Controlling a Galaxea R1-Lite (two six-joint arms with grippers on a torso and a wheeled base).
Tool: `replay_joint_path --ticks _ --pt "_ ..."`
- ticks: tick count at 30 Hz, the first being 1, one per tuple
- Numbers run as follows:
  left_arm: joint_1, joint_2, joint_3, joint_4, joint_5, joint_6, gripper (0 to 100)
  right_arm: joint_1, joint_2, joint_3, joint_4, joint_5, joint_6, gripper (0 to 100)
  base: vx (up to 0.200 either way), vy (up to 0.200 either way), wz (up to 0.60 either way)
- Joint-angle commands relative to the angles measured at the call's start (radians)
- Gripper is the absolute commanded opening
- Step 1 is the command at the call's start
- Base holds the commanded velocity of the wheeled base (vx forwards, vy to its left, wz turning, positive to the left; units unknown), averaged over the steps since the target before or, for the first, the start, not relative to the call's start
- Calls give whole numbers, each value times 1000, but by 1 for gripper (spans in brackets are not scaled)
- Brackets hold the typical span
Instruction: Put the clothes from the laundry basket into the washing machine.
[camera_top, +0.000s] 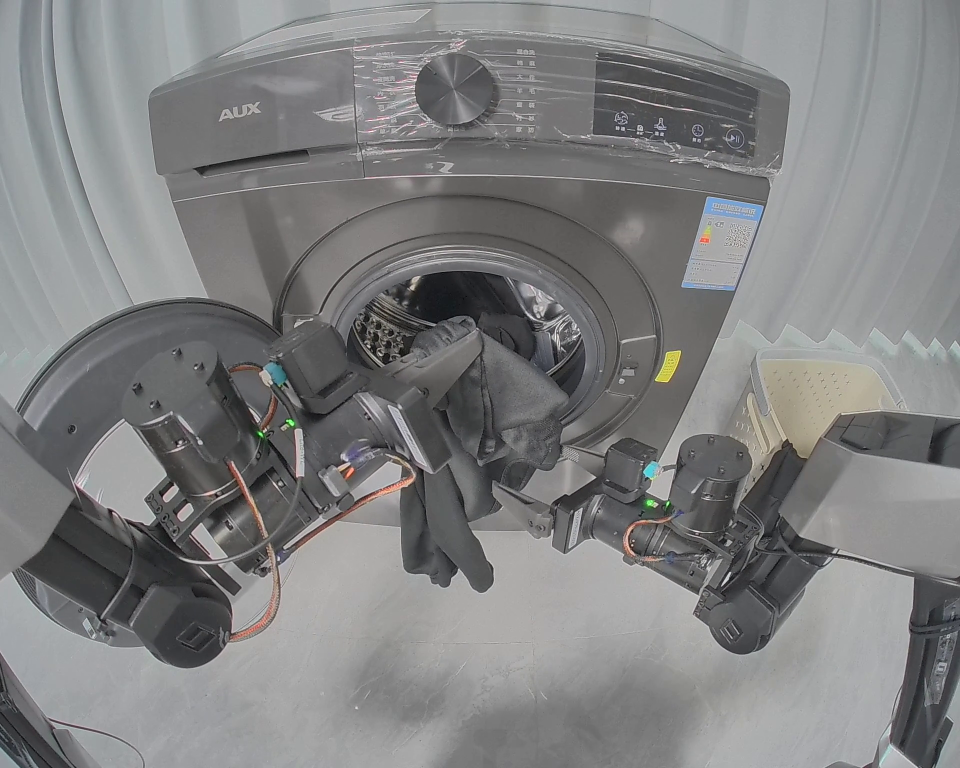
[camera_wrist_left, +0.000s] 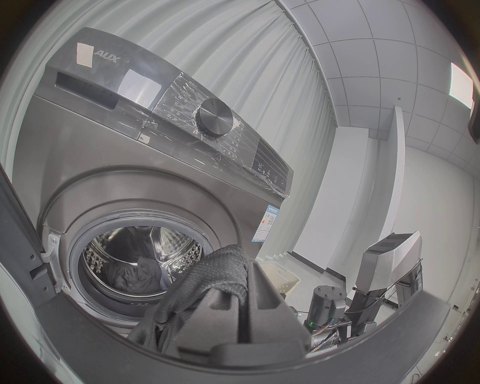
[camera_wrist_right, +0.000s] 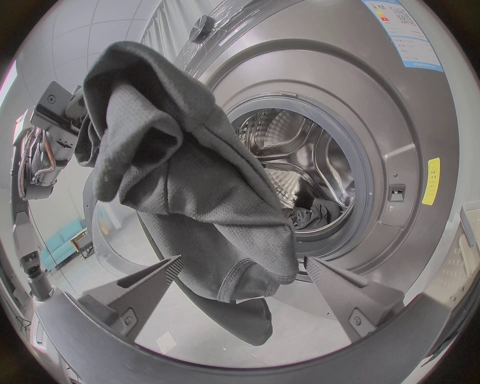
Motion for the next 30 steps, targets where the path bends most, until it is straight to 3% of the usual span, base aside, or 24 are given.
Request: replay_joint_path --ticks 1,11,16,17,23,30 --pt "0 -7 3 0 0 -1 0 -2 24 -15 -1 1 0 100 0 0 0" --pt "0 -9 22 0 0 1 0 -23 18 -58 -12 2 0 100 0 0 0" --pt "0 -9 20 0 0 1 0 -11 26 -58 -26 28 -4 100 0 0 0" --pt "0 -10 20 0 0 1 0 -8 26 -58 -32 31 -4 0 0 0 0" --pt "2 -10 17 0 0 -1 0 12 65 -58 -74 67 -4 0 0 0 0" --pt "16 -7 19 0 -5 -2 0 10 50 -26 -86 70 -4 0 0 0 0"
